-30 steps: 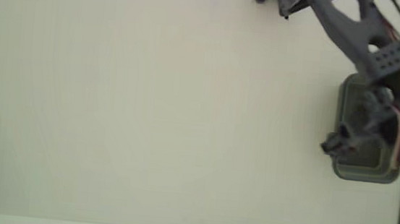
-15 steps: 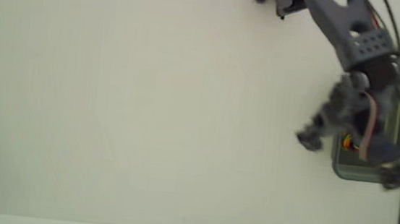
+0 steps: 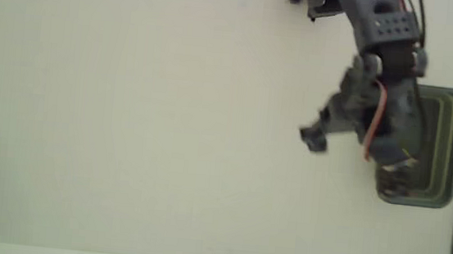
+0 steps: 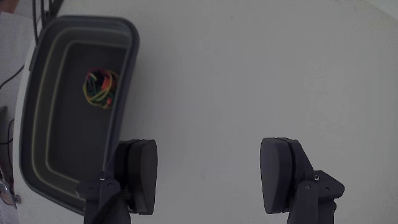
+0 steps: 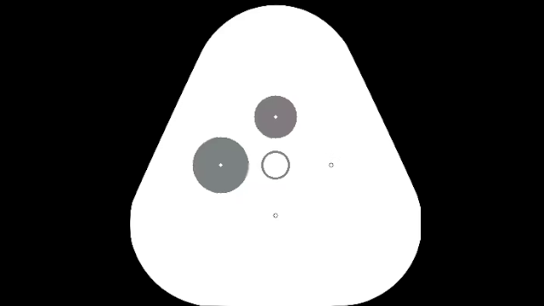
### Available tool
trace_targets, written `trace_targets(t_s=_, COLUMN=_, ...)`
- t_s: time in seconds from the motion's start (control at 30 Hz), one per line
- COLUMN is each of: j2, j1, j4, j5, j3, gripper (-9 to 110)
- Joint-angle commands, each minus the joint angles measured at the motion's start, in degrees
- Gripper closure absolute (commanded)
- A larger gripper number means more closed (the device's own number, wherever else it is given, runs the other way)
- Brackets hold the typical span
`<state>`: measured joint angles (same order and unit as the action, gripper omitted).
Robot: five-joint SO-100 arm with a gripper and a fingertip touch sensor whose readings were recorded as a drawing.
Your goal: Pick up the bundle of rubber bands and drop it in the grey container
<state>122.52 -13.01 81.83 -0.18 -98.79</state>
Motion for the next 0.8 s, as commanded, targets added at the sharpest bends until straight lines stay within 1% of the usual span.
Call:
trace_targets(t_s=0.0, j2=5.60, j1=2.33, j4=0.06, j5=0.18, j3=-1.88, gripper=-9)
trace_targets(t_s=0.77, j2=18.36, j1=12.07, j4=0.13, j5=0.18, j3=-14.54, gripper=-9)
